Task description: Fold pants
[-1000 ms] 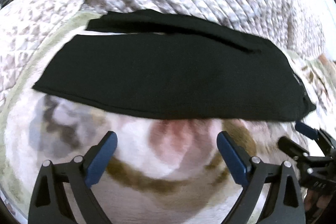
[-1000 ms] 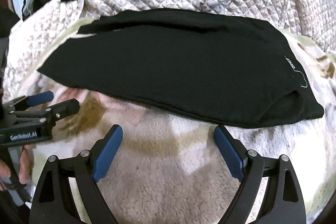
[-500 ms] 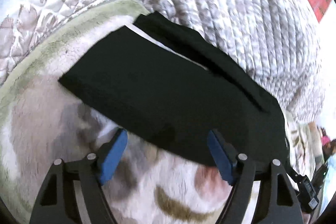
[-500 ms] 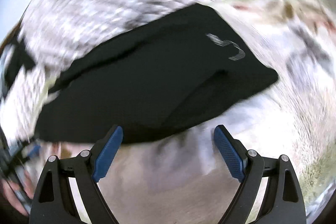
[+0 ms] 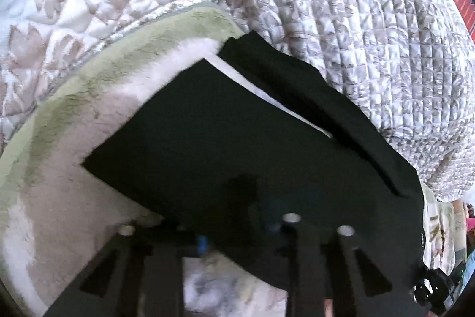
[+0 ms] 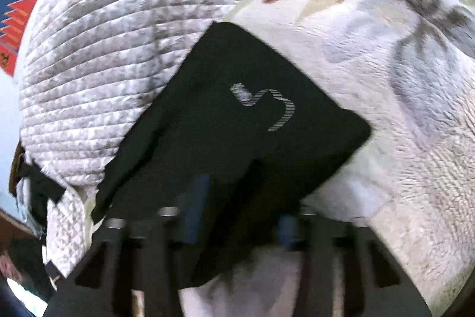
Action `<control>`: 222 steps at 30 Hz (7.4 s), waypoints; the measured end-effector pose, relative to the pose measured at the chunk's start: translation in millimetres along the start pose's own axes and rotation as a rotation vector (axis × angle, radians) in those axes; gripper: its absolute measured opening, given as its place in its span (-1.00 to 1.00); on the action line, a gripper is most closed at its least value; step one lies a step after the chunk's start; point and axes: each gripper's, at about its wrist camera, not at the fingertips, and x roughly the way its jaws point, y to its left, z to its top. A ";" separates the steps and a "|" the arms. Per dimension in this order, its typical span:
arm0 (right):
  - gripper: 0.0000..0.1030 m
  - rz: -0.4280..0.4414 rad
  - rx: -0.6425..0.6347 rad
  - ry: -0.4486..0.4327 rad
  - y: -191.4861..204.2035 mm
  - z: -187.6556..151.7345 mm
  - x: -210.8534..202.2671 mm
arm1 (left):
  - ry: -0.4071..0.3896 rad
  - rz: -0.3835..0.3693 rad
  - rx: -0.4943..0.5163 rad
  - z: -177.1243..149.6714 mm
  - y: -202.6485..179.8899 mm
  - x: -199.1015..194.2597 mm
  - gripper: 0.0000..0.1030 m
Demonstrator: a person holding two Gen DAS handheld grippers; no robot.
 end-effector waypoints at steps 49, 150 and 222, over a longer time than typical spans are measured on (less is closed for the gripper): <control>-0.95 -0.075 -0.031 0.040 -62.0 -78.4 -115.8 | -0.040 0.084 0.083 -104.5 67.5 -134.0 -0.83; -0.82 -0.104 -1.037 0.330 173.7 77.6 164.6 | 0.102 0.091 0.725 61.4 -199.2 142.6 -0.89; -0.09 0.057 -0.054 0.033 -21.5 -61.2 -121.4 | -0.068 -0.041 -0.042 -82.8 57.6 -114.2 -0.34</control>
